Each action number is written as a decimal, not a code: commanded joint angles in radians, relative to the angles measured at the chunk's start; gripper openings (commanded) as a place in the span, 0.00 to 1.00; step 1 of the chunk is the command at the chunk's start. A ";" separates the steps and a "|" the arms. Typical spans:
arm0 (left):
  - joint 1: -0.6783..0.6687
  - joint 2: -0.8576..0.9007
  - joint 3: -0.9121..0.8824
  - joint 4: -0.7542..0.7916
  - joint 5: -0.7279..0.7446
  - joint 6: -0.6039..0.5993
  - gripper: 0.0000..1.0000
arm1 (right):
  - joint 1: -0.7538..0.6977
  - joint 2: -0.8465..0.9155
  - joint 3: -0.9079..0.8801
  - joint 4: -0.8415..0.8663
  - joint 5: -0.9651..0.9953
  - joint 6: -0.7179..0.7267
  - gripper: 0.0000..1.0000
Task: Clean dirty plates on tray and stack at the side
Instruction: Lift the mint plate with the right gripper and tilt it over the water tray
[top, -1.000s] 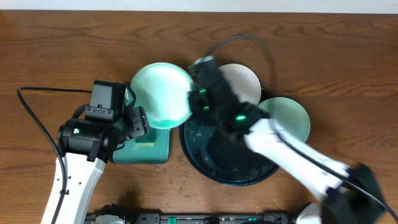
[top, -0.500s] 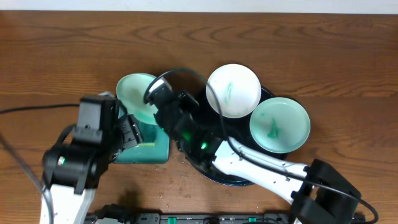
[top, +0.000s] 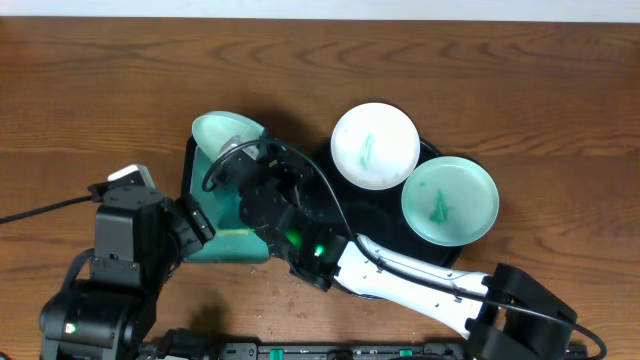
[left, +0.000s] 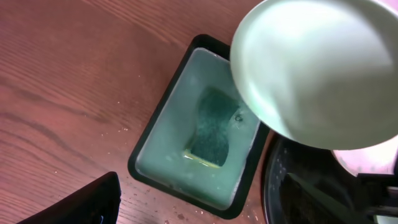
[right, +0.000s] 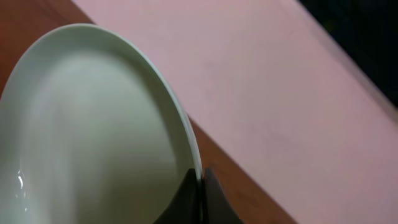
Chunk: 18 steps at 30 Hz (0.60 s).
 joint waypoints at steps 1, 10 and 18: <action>0.004 0.006 0.013 -0.003 -0.020 -0.005 0.82 | 0.018 -0.031 0.012 0.045 0.060 -0.084 0.01; 0.004 0.006 0.013 -0.003 -0.020 -0.005 0.82 | 0.039 -0.037 0.012 0.113 0.078 -0.180 0.01; 0.004 0.006 0.013 -0.003 -0.020 -0.005 0.83 | 0.045 -0.037 0.012 0.126 0.089 -0.207 0.01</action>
